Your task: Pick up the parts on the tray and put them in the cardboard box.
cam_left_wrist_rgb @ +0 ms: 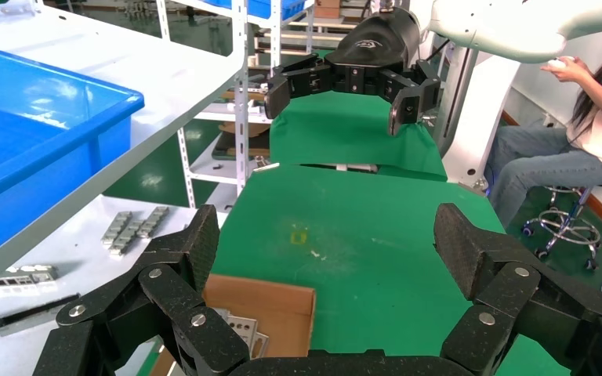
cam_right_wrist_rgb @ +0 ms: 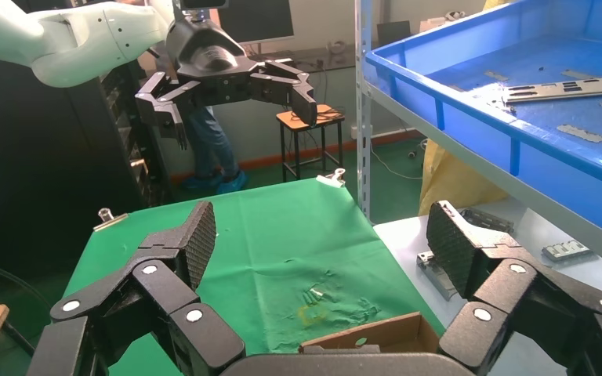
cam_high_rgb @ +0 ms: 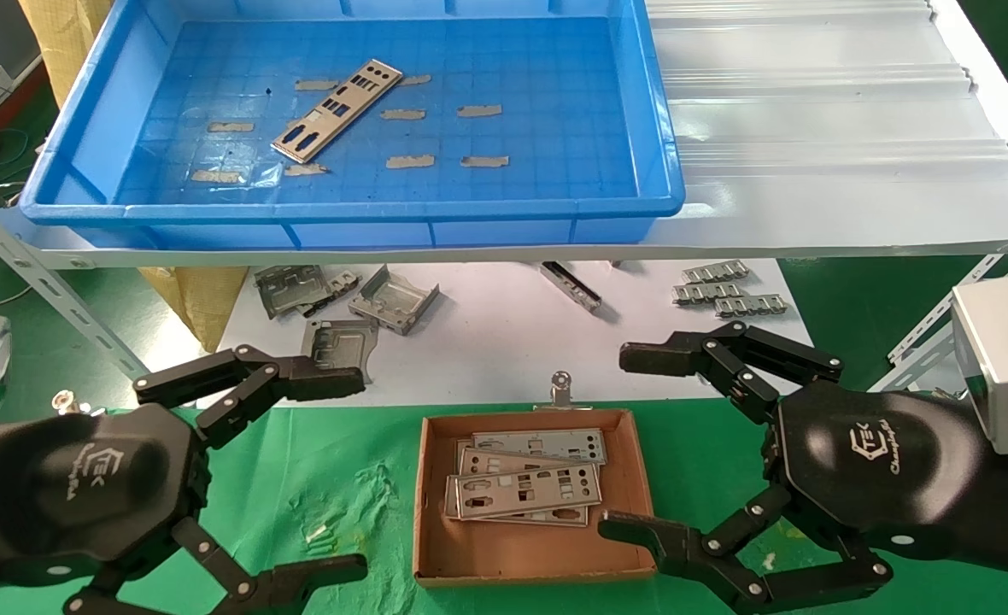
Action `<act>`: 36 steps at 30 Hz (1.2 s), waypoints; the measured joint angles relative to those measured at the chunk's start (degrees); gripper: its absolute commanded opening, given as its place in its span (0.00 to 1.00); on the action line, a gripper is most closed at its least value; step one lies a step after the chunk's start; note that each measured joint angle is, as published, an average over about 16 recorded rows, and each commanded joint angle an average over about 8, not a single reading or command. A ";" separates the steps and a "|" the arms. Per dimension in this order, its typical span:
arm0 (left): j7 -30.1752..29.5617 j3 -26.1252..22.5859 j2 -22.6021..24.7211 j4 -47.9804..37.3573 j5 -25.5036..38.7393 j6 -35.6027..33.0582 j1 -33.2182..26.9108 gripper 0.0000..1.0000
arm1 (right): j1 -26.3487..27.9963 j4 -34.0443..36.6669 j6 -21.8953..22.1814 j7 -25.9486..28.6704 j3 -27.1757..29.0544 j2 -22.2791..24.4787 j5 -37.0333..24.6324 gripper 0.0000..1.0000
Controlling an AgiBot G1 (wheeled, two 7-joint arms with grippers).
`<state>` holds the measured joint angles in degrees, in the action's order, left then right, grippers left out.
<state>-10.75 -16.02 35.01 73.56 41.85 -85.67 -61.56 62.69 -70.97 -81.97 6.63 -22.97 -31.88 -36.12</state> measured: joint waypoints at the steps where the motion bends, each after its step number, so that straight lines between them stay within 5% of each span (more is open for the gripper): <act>1: 0.00 0.00 0.00 0.00 0.00 0.00 0.00 1.00 | 0.00 0.00 0.00 0.00 0.00 0.00 0.00 1.00; 36: 0.00 0.00 0.00 0.00 0.00 0.00 0.00 1.00 | 0.00 0.00 0.00 0.00 0.00 0.00 0.00 1.00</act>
<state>-10.75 -16.02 35.01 73.56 41.85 -85.67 -61.56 62.69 -70.97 -81.97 6.63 -22.97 -31.88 -36.12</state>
